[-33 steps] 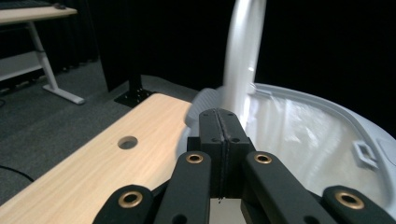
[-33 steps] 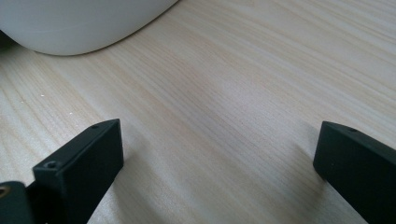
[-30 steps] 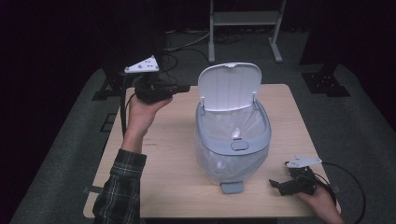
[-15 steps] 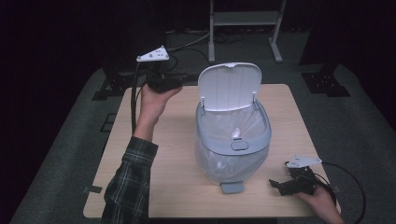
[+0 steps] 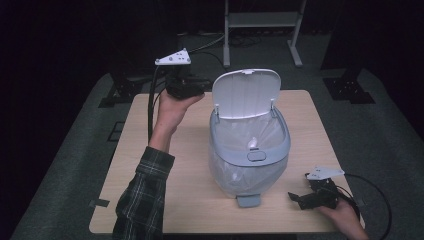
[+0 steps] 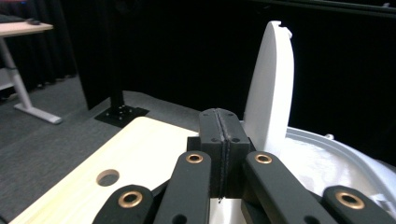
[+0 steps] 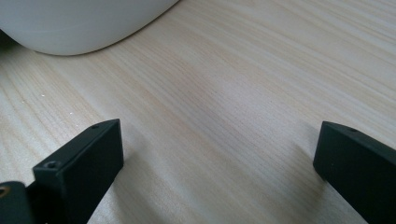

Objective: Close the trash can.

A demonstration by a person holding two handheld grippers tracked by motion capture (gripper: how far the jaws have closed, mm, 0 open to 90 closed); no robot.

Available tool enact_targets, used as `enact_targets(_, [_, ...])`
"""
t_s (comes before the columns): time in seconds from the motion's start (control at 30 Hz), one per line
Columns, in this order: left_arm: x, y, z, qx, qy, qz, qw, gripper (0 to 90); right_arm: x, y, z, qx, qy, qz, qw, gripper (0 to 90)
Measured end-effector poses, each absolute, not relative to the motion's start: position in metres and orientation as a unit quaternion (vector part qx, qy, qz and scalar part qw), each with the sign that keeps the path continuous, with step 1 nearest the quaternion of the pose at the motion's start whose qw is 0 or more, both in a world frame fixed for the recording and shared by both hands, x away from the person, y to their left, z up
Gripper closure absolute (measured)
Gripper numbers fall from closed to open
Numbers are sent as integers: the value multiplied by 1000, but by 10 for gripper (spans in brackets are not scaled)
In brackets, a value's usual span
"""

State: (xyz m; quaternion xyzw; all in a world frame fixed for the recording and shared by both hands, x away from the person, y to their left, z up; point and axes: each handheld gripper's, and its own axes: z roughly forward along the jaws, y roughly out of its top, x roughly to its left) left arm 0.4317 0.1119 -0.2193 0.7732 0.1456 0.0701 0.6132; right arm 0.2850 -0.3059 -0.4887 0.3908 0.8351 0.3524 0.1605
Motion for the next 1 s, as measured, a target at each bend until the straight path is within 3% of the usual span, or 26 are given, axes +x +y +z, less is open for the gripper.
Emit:
enact_targets(0.23, [412, 106, -215, 788, 110, 34, 604, 897, 285, -306, -489, 391, 835, 352, 160, 6])
enact_targets(1.0, [369, 85, -233, 818, 64, 4, 572, 896, 285, -306, -489, 391, 835, 352, 160, 6])
